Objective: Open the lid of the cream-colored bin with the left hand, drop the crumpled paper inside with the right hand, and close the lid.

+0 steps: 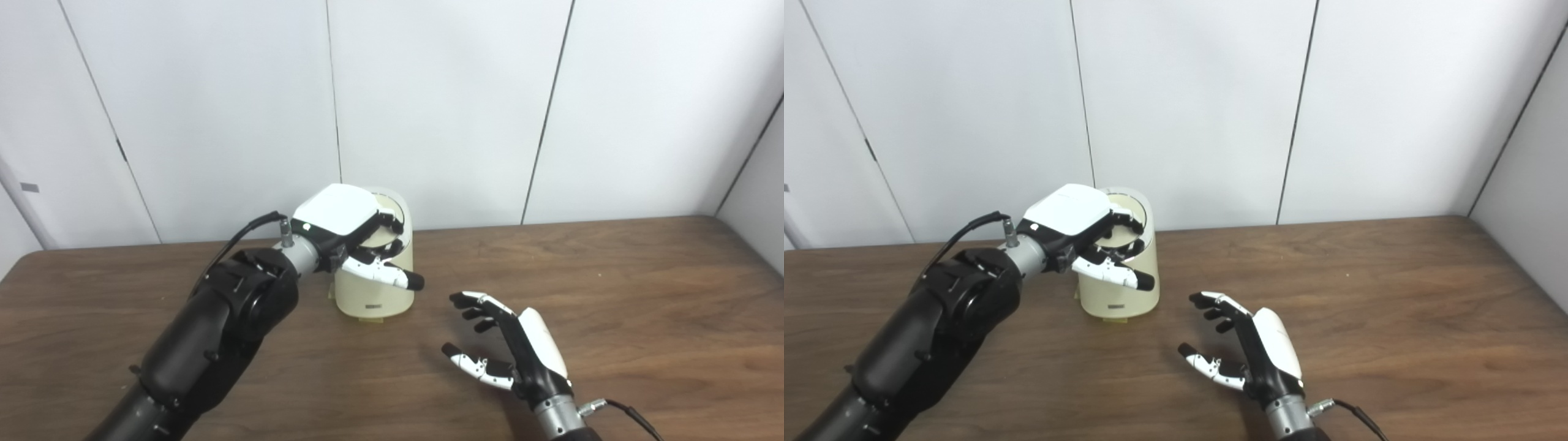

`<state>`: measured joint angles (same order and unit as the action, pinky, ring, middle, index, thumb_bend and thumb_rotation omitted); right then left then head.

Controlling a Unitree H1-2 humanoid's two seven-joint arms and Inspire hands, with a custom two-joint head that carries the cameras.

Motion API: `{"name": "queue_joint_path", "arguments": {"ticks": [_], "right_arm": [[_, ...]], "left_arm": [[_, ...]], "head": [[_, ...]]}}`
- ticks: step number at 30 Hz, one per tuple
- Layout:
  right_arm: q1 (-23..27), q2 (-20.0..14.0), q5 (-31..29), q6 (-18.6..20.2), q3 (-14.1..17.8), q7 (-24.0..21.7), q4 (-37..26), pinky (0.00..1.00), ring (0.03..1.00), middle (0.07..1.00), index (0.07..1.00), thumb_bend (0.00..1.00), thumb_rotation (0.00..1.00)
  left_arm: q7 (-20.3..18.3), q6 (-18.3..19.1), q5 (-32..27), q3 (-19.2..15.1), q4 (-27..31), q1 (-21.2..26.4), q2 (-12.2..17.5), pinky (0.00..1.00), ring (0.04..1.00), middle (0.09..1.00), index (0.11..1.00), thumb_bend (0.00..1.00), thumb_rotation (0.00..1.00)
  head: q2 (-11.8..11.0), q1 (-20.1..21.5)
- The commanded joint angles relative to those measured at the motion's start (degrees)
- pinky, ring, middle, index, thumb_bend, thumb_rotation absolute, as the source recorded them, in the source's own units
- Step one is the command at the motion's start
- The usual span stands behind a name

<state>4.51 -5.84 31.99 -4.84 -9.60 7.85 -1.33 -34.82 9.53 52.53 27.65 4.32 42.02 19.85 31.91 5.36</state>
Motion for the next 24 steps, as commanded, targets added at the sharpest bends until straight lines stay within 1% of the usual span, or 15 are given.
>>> {"name": "queue_joint_path", "arguments": {"ticks": [1, 4, 13, 16, 19, 24], "right_arm": [[1.15, 0.18, 0.12, -1.31, -0.08, 1.03, 0.63, 0.6, 0.706, 0.744, 0.749, 0.28, 0.26], [1.21, 0.11, 0.46, -1.15, -0.2, 1.02, 0.69, 0.6, 0.71, 0.747, 0.75, 0.28, 0.26], [1.36, 0.02, 0.47, -1.8, -0.28, 1.44, 1.13, 0.6, 0.71, 0.745, 0.746, 0.28, 0.26], [1.51, -0.09, 0.6, -2.08, -0.38, 1.77, 1.51, 0.6, 0.708, 0.743, 0.744, 0.28, 0.28], [1.65, -0.15, 0.34, -2.15, -0.51, 1.79, 1.84, 0.6, 0.71, 0.746, 0.745, 0.27, 0.27], [1.89, 0.07, 0.54, -1.95, -0.71, 2.16, 2.18, 0.6, 0.709, 0.746, 0.746, 0.28, 0.26]], "left_arm": [[-0.78, 1.03, 1.03, -1.35, -0.02, 1.43, 1.3, 0.81, 0.84, 0.837, 0.836, 1.0, 1.0], [-0.37, 0.94, 0.95, -1.79, -0.29, 1.57, 1.17, 0.82, 0.843, 0.839, 0.835, 1.0, 1.0], [0.21, 0.62, 1.65, -2.03, -0.55, 1.9, 1.07, 0.8, 0.83, 0.831, 0.824, 1.0, 1.0], [0.27, 0.75, 2.14, -2.11, -0.03, 2.03, 1.1, 0.81, 0.829, 0.829, 0.822, 1.0, 0.99], [0.5, 1.05, 1.77, -2.76, 0.36, 2.06, 0.97, 0.81, 0.829, 0.827, 0.822, 1.0, 0.98], [1.05, 0.36, 1.45, -3.53, 0.28, 2.41, 1.09, 0.82, 0.83, 0.825, 0.821, 1.0, 0.98]], "head": [[0.08, 0.07], [0.04, 0.06], [-0.07, -0.02], [-0.11, -0.1], [-0.16, -0.09], [-0.32, -0.17]]}}
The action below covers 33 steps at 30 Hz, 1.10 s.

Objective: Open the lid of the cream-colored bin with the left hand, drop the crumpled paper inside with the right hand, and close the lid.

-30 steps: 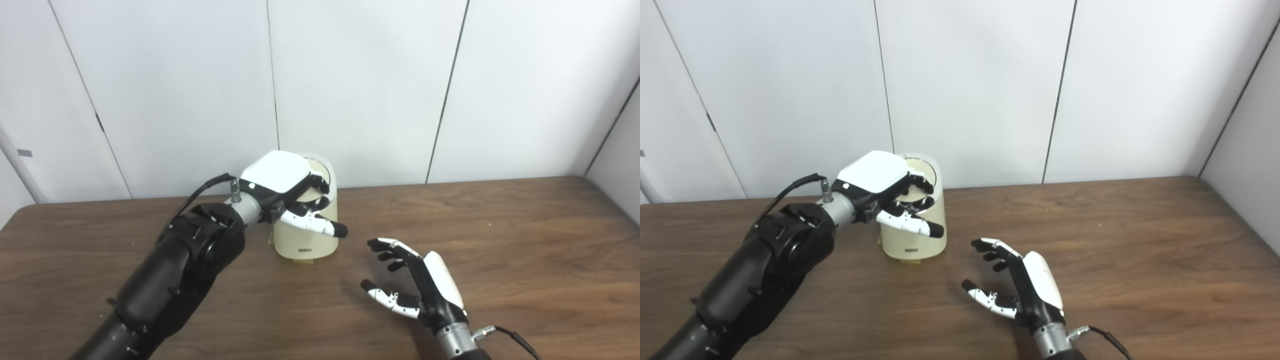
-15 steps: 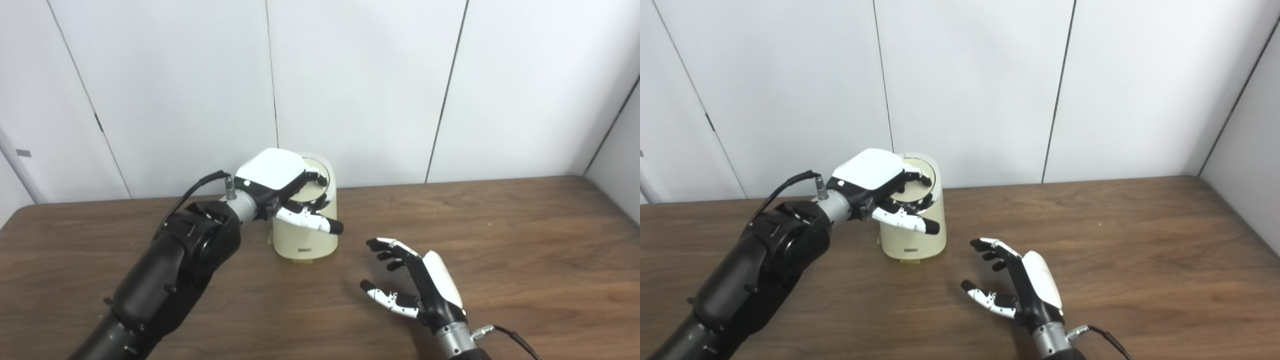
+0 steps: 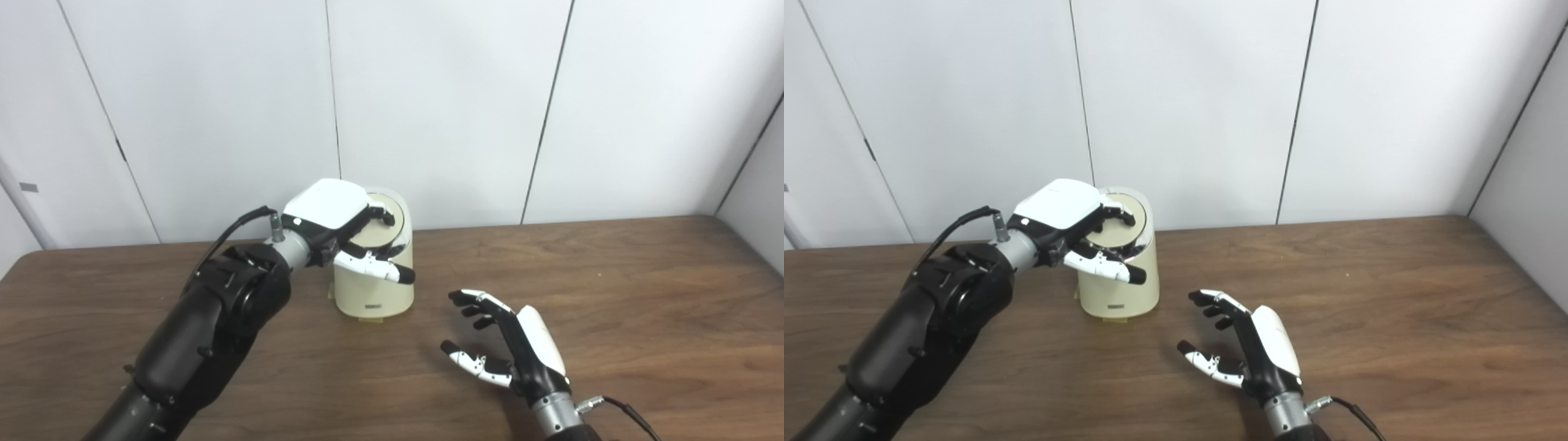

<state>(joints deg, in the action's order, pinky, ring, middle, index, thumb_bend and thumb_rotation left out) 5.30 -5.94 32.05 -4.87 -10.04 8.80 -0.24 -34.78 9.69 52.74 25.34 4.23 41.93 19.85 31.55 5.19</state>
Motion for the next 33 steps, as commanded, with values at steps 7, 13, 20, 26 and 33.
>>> {"name": "queue_joint_path", "arguments": {"ticks": [7, 13, 20, 26, 33], "right_arm": [[1.5, 0.44, 0.38, -1.58, -0.57, 1.33, 1.62, 0.61, 0.714, 0.749, 0.747, 0.28, 0.26], [1.9, 0.59, 0.28, -1.84, -0.67, 1.59, 2.39, 0.61, 0.715, 0.749, 0.747, 0.28, 0.26], [2.21, 0.7, -0.11, -2.18, -0.96, 1.82, 3.23, 0.62, 0.72, 0.75, 0.747, 0.27, 0.25], [2.65, 0.76, 0.19, -1.67, -1.17, 1.98, 3.87, 0.62, 0.724, 0.752, 0.749, 0.27, 0.29], [3.22, 0.59, 0.33, -2.1, -1.55, 2.69, 4.97, 0.61, 0.722, 0.752, 0.747, 0.27, 0.28]], "left_arm": [[0.38, 0.24, 1.17, -1.58, 0.57, 3.47, 1.14, 0.83, 0.834, 0.823, 0.817, 1.0, 0.96], [0.18, -0.34, 1.11, -1.76, 0.62, 4.77, 1.12, 0.83, 0.833, 0.817, 0.811, 1.0, 0.95], [0.63, -1.42, 1.04, -2.0, 0.08, 5.46, 1.15, 0.8, 0.817, 0.803, 0.797, 1.0, 0.94], [0.56, -1.32, 1.21, -2.24, -0.35, 5.63, 0.98, 0.8, 0.819, 0.804, 0.799, 1.0, 0.93], [1.1, -2.21, 1.33, -2.41, -0.5, 5.67, 1.11, 0.8, 0.816, 0.801, 0.795, 1.0, 0.93]], "head": [[-0.41, -0.04], [-0.76, -0.1], [-1.07, -0.06], [-1.59, -0.16], [-2.06, -0.1]]}}
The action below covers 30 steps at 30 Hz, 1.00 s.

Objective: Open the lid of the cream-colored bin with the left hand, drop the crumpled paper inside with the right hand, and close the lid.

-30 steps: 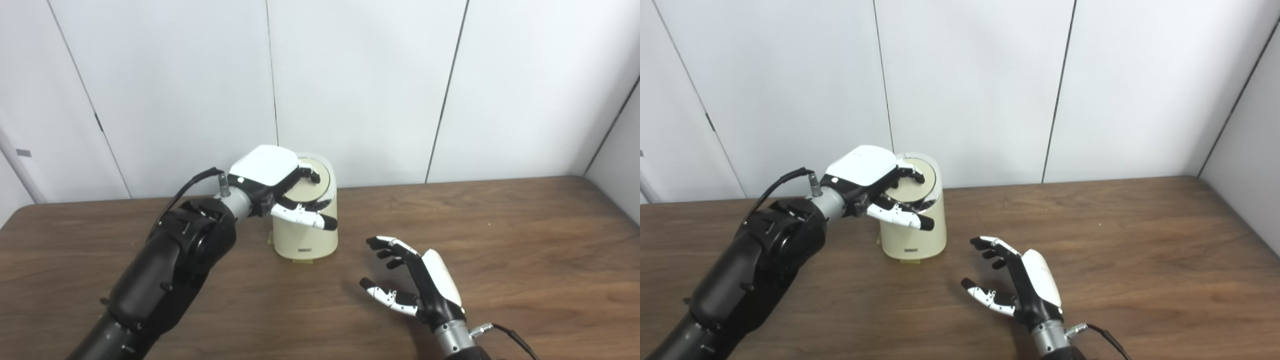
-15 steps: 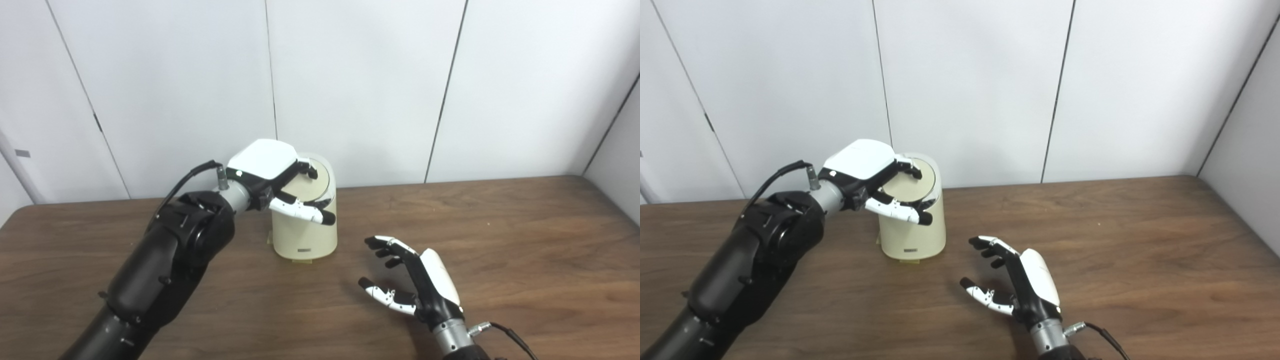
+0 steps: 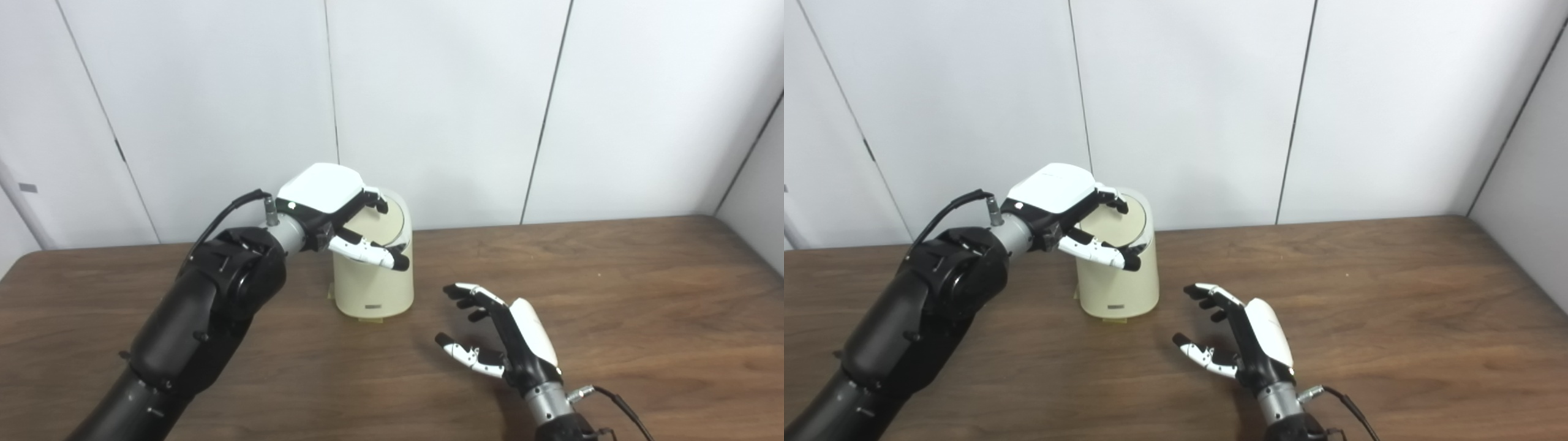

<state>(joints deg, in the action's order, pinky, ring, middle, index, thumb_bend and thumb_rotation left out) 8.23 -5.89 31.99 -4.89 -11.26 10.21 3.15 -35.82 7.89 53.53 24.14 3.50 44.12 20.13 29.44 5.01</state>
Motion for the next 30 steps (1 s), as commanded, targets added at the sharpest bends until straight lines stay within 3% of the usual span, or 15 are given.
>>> {"name": "queue_joint_path", "arguments": {"ticks": [1, 10, 14, 20, 30], "right_arm": [[0.3, 0.54, 0.35, -2.05, -0.37, 1.31, 1.59, 0.61, 0.722, 0.752, 0.746, 0.27, 0.29], [0.45, 0.21, -0.03, -2.44, -0.42, 1.68, 2.18, 0.62, 0.726, 0.754, 0.748, 0.27, 0.27], [0.54, 0.05, 0.3, -2.05, -0.49, 1.68, 2.32, 0.62, 0.725, 0.756, 0.751, 0.27, 0.26], [0.71, -0.01, -0.09, -3.08, -0.48, 2.29, 3.32, 0.62, 0.724, 0.754, 0.751, 0.28, 0.27], [0.34, -0.33, -0.55, -2.86, -0.36, 2.03, 2.85, 0.61, 0.723, 0.756, 0.755, 0.28, 0.25]], "left_arm": [[2.31, -0.62, 0.58, -1.28, 0.19, 3.41, 0.81, 0.79, 0.814, 0.798, 0.792, 1.0, 0.92], [3.97, -1.31, 3.25, -1.11, 0.13, 3.05, 0.95, 0.77, 0.811, 0.8, 0.794, 1.0, 0.93], [7.5, -1.62, 6.13, -1.35, -0.21, 2.44, 0.98, 0.76, 0.843, 0.857, 0.841, 0.83, 0.9], [10.08, -0.79, 3.58, -4.87, -0.52, 0.95, 0.04, 0.82, 0.926, 0.945, 0.936, 0.78, 0.9], [18.04, -1.08, -5.32, -12.81, 2.23, -7.19, -0.85, 0.83, 0.927, 0.935, 0.936, 0.73, 0.9]], "head": [[0.05, 0.08], [-0.47, -0.09], [-0.76, -0.21], [-1.04, -0.29], [-1.18, -0.43]]}}
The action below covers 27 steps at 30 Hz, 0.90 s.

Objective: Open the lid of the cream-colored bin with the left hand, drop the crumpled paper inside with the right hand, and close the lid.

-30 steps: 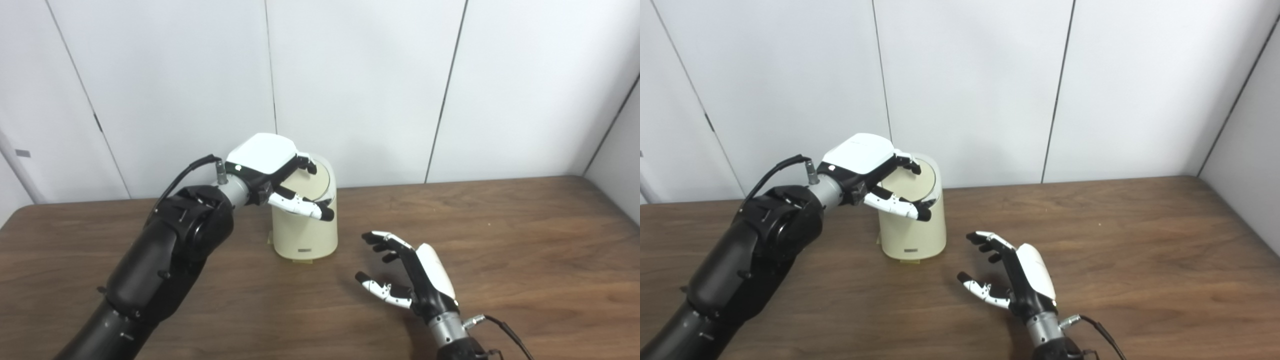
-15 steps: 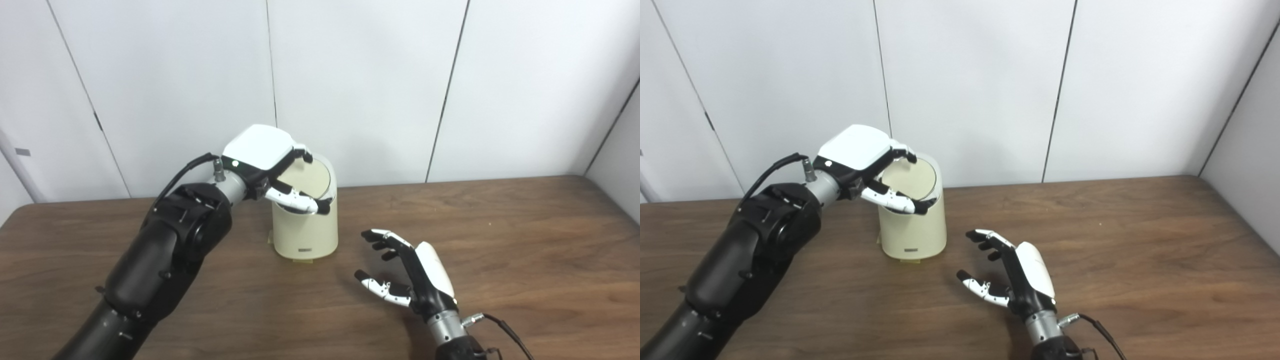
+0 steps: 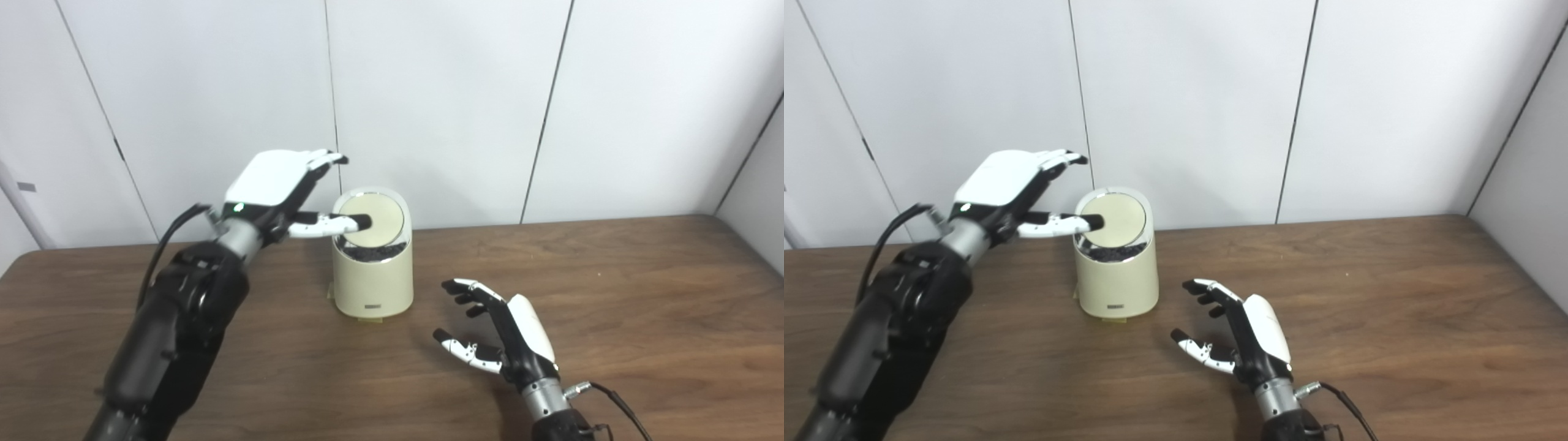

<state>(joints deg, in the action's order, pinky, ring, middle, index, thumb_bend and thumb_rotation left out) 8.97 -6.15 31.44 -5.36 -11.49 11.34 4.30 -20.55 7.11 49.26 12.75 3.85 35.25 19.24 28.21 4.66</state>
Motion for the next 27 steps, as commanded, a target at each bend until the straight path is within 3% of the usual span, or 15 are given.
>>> {"name": "queue_joint_path", "arguments": {"ticks": [1, 5, 11, 14, 15, 17, 20, 24, 27], "right_arm": [[-0.44, -0.15, 0.17, -2.37, -0.17, 0.96, 1.67, 0.62, 0.725, 0.756, 0.754, 0.28, 0.25], [-0.58, -0.35, 0.15, -3.07, -0.22, 1.29, 2.01, 0.62, 0.724, 0.754, 0.75, 0.28, 0.27], [-1.19, -0.36, 0.24, -2.89, 0.04, 1.03, 1.38, 0.61, 0.715, 0.751, 0.752, 0.28, 0.24], [-1.36, -0.66, 0.33, -3.69, 0.12, 1.34, 1.45, 0.61, 0.713, 0.747, 0.751, 0.28, 0.2], [-1.44, -0.81, 0.34, -4.08, 0.19, 1.55, 1.54, 0.6, 0.708, 0.743, 0.748, 0.27, 0.2], [-1.72, -0.99, 0.31, -4.31, 0.38, 1.68, 1.37, 0.6, 0.704, 0.74, 0.747, 0.27, 0.19], [-2.4, -1.09, 0.08, -3.84, 0.72, 1.37, 0.31, 0.6, 0.706, 0.743, 0.75, 0.27, 0.19], [-3.15, -1.11, -0.22, -3.72, 1.08, 1.07, -0.98, 0.59, 0.704, 0.744, 0.752, 0.27, 0.23], [-3.6, -1.16, -0.59, -3.72, 1.38, 0.96, -1.14, 0.59, 0.702, 0.744, 0.752, 0.27, 0.24]], "left_arm": [[3.66, 0.08, -1.69, -2.23, 2.21, 0.66, -0.17, 0.83, 0.926, 0.934, 0.934, 0.73, 0.92], [7.19, -0.63, -4.85, -4.8, 2.68, -2.57, -0.98, 0.75, 0.871, 0.901, 0.911, 0.72, 0.97], [16.46, -10.3, -11.0, -6.67, 0.93, -10.6, -1.33, 0.67, 0.822, 0.869, 0.88, 0.7, 0.9], [20.95, -16.41, -16.89, -8.68, -1.45, -14.25, -3.17, 0.67, 0.805, 0.844, 0.849, 0.58, 0.86], [22.78, -18.36, -18.46, -9.45, -2.4, -15.38, -4.03, 0.65, 0.775, 0.803, 0.802, 0.41, 0.84], [24.96, -20.89, -20.52, -10.42, -3.52, -16.95, -5.17, 0.63, 0.754, 0.775, 0.771, 0.31, 0.84], [25.55, -21.41, -21.7, -10.82, -2.87, -19.18, -5.89, 0.63, 0.769, 0.784, 0.771, 0.23, 0.84], [26.99, -22.34, -19.37, -10.17, -2.33, -22.31, -6.02, 0.62, 0.752, 0.771, 0.763, 0.23, 0.73], [28.44, -23.4, -17.96, -9.54, -2.77, -24.23, -6.34, 0.61, 0.739, 0.764, 0.758, 0.22, 0.65]], "head": [[-0.02, -0.1], [-0.34, 0.09], [-0.18, -0.04], [-0.18, -0.22], [-0.14, -0.28], [0.01, -0.41], [0.5, -0.37], [1.02, 0.04], [-0.54, 0.71]]}}
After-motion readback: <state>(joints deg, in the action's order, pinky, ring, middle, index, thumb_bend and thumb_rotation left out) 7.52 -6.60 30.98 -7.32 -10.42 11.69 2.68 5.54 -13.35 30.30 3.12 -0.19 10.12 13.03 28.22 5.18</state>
